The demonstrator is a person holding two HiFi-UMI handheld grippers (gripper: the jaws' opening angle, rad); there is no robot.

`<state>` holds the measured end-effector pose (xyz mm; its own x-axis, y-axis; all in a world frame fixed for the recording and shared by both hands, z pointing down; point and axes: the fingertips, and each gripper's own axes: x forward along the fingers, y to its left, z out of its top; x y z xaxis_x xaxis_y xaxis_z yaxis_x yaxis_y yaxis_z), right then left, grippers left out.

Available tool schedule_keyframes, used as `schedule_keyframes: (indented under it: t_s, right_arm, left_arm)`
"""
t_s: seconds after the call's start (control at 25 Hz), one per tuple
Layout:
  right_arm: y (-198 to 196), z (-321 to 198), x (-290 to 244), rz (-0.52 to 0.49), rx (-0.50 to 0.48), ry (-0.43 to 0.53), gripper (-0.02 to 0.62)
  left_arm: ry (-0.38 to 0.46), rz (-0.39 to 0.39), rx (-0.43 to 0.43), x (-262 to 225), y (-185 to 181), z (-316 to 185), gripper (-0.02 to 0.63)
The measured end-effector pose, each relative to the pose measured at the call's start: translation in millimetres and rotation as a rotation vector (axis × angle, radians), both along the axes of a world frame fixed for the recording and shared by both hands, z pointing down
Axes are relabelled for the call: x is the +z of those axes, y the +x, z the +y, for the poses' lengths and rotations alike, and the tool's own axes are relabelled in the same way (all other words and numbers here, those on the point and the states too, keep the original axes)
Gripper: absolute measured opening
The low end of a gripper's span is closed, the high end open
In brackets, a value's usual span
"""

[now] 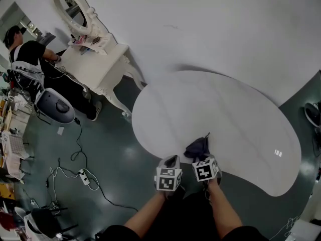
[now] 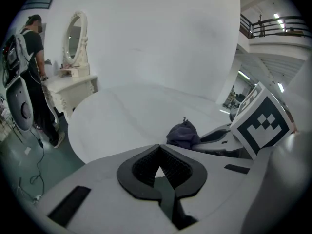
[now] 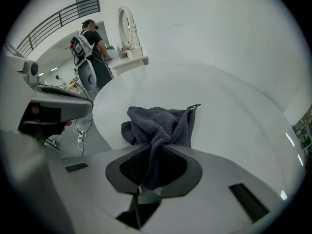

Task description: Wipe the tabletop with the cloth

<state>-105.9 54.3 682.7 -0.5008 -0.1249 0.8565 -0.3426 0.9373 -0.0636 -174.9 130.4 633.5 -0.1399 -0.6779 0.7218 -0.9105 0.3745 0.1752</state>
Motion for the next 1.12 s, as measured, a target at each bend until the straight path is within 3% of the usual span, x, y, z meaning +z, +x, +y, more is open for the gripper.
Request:
schedule_keyframes:
  t_s: [0.44,0.8,1.12]
  right_arm:
    - [-95,56,2,-0.006,-0.046,-0.025,0.041]
    - [-179,106,3,-0.022,-0.182,-0.064,0.041]
    - [-232,114,-4,-0.045,-0.327,-0.054,0.041]
  left_arm:
    - [0.011,-0.011,-0.107,0,-96,54,0.006]
    - [-0.005,-0.011,-0.208,-3,-152,97,0.006]
    - [-0.025,-0.014,-0.300,-8,-183,107,0.006]
